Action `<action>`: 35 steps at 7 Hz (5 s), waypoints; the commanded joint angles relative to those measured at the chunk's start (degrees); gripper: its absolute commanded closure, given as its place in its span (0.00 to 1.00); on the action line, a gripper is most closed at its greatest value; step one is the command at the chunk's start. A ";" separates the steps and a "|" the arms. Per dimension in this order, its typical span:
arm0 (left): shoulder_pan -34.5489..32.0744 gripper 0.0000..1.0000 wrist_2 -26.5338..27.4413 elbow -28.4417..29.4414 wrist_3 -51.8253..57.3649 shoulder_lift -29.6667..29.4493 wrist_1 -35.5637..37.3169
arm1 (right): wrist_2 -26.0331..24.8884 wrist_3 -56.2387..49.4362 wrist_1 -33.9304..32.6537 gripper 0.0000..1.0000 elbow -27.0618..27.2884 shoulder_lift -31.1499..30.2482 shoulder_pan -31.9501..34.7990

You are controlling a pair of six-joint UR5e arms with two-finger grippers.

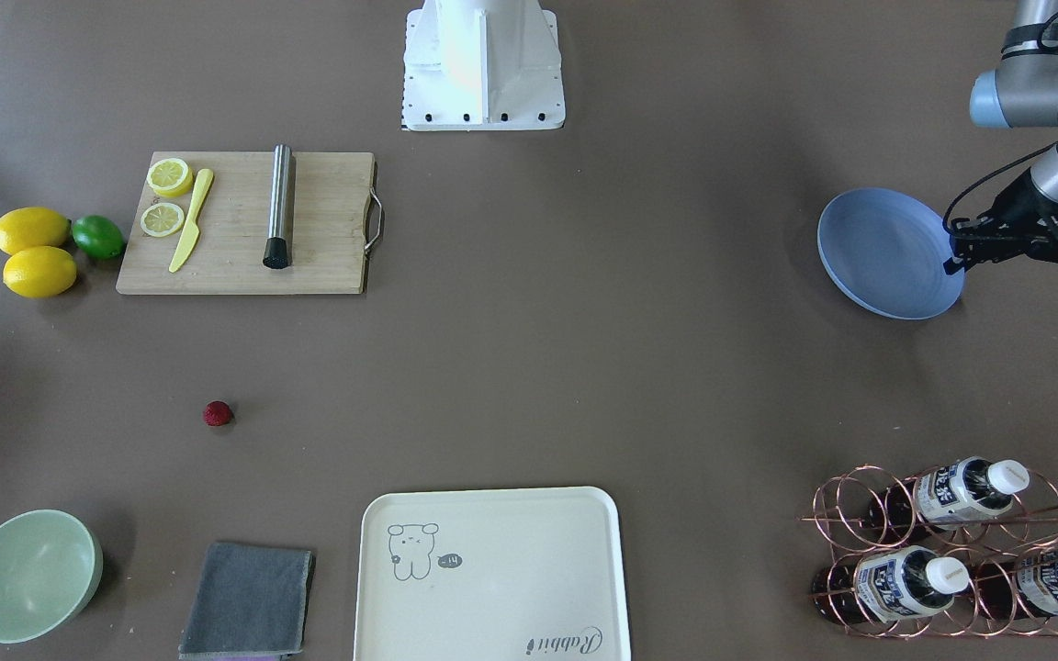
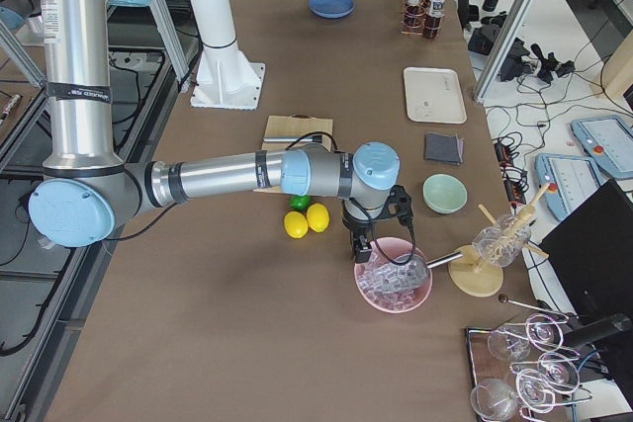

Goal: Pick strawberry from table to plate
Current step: 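Lower the left gripper to the rim of the light blue plate, then slide the blue plate to center with left gripper while right moves above strawberry, then lower the right gripper and grasp the red strawberry, then carry the strawberry over the blue plate and open the right gripper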

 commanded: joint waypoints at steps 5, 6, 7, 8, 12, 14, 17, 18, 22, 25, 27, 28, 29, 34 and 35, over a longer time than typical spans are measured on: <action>6.10 1.00 -4.94 -11.58 -26.41 -14.82 9.10 | 2.06 4.55 0.09 0.00 0.41 3.54 -3.56; 11.71 1.00 1.87 -16.24 -30.99 -17.81 15.25 | 2.43 6.58 0.18 0.00 0.49 4.60 -5.41; 17.77 1.00 6.90 -19.07 -37.74 -24.36 23.49 | 2.52 6.69 0.09 0.00 -0.03 5.74 -6.82; 24.27 1.00 14.00 -18.75 -41.20 -31.22 29.49 | 2.52 6.69 0.09 0.00 -0.03 6.27 -7.44; 30.58 1.00 20.83 -11.56 -45.36 -41.03 32.73 | 3.04 9.23 0.09 0.00 0.40 7.33 -9.37; 30.32 1.00 22.51 -6.90 -45.80 -41.48 25.89 | 3.22 9.59 0.09 0.00 0.32 8.30 -9.82; 29.09 0.02 22.42 -10.38 -48.00 -40.17 26.30 | 3.14 16.77 0.18 0.00 0.23 11.37 -12.79; 28.39 0.02 22.51 -11.87 -47.65 -38.16 26.39 | 3.14 22.11 2.88 0.00 -0.38 13.20 -15.16; 18.57 0.02 18.03 -23.82 -31.43 -28.85 38.50 | -8.50 51.20 31.38 0.00 -15.53 23.22 -31.14; 11.43 0.02 11.97 -28.14 -27.00 -22.15 38.43 | -15.05 53.80 36.12 0.03 -23.14 27.90 -37.41; 11.42 0.02 12.14 -28.15 -26.99 -22.23 38.34 | -15.14 53.80 36.13 0.15 -23.24 27.64 -37.68; 11.51 0.02 12.14 -28.15 -26.99 -22.49 38.34 | -15.15 53.80 36.13 0.31 -23.15 27.11 -37.68; 11.51 0.02 12.14 -28.58 -26.99 -22.41 38.43 | -15.15 53.80 36.13 0.49 -23.15 27.11 -37.68; 11.51 0.02 11.96 -29.12 -26.99 -22.49 38.34 | -14.18 61.46 32.98 1.00 -15.28 29.82 -38.46; 11.51 0.02 11.87 -28.68 -25.78 -22.06 37.99 | -15.40 68.41 29.83 1.00 -12.28 32.44 -42.47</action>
